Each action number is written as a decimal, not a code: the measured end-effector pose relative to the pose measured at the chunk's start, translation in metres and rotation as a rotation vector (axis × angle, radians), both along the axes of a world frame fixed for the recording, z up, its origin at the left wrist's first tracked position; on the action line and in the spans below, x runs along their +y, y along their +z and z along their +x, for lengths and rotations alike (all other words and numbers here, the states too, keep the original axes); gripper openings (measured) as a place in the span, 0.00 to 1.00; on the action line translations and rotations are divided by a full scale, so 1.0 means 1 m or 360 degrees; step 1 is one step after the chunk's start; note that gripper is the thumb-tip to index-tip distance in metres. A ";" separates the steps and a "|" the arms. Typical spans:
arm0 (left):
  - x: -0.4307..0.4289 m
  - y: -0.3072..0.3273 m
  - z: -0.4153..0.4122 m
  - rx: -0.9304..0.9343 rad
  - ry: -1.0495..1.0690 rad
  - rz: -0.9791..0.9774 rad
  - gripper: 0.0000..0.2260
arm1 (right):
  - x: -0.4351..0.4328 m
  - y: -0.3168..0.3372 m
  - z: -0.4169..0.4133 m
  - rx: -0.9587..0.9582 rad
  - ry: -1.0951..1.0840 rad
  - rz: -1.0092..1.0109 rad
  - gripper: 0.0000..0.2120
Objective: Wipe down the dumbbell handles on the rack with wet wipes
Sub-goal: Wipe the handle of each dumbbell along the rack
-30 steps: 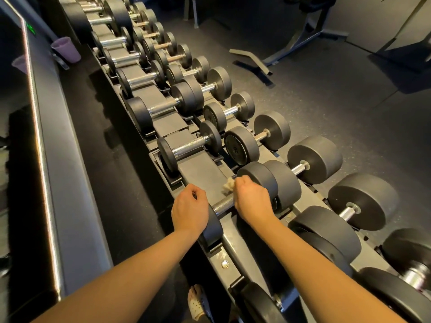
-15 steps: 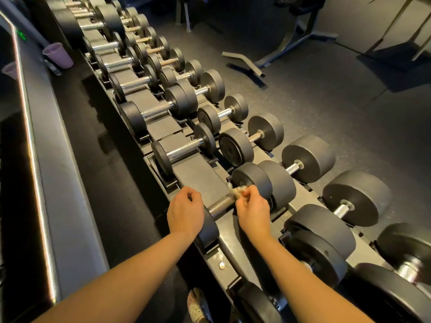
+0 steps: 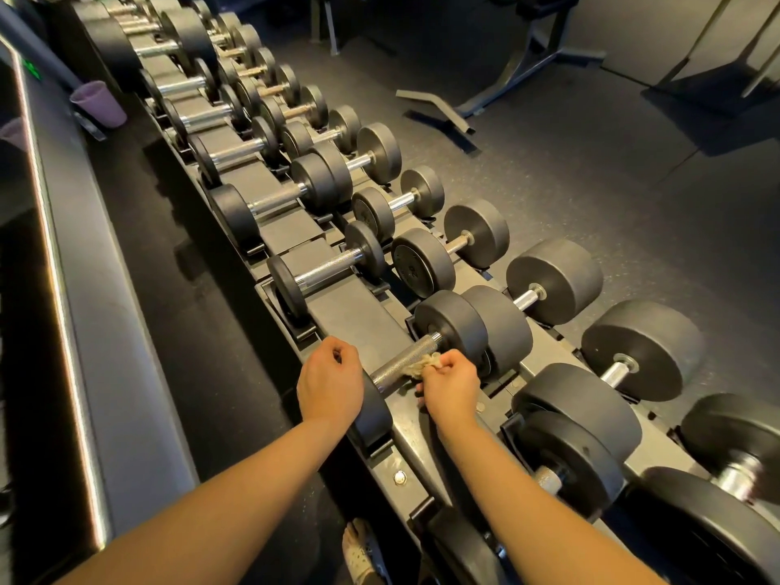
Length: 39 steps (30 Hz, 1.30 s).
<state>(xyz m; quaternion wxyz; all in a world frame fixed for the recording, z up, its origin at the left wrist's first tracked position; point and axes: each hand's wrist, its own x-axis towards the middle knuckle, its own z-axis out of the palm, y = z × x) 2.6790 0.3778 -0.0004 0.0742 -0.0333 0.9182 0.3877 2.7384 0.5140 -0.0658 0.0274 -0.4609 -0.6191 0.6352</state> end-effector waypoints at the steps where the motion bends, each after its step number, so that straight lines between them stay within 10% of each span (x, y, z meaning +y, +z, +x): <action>1: 0.001 0.000 0.000 0.0006 0.0005 -0.0006 0.13 | -0.006 0.001 -0.001 -0.0007 -0.0068 -0.0225 0.05; 5: 0.002 -0.001 0.000 0.0050 0.0019 -0.0022 0.13 | -0.039 0.007 0.001 0.0023 -0.0007 -0.0688 0.08; 15: 0.001 0.000 0.000 -0.0001 0.0026 -0.0038 0.12 | -0.007 0.015 -0.001 0.0059 -0.0045 -0.0430 0.05; 21: 0.000 -0.003 -0.003 0.0017 -0.0025 -0.0039 0.13 | -0.032 0.022 0.010 0.0005 0.0672 -0.0126 0.13; 28: -0.014 0.003 -0.032 0.0236 -0.1024 -0.0285 0.10 | 0.002 0.057 0.015 0.0170 0.0502 0.0198 0.05; 33: 0.008 0.016 -0.070 -0.0459 -0.1390 0.0186 0.12 | -0.009 0.084 -0.007 0.0283 0.0337 -0.0245 0.12; 39: 0.022 0.007 -0.125 -0.1147 -0.1040 0.0517 0.10 | 0.005 0.110 -0.023 0.0205 -0.0010 -0.0242 0.14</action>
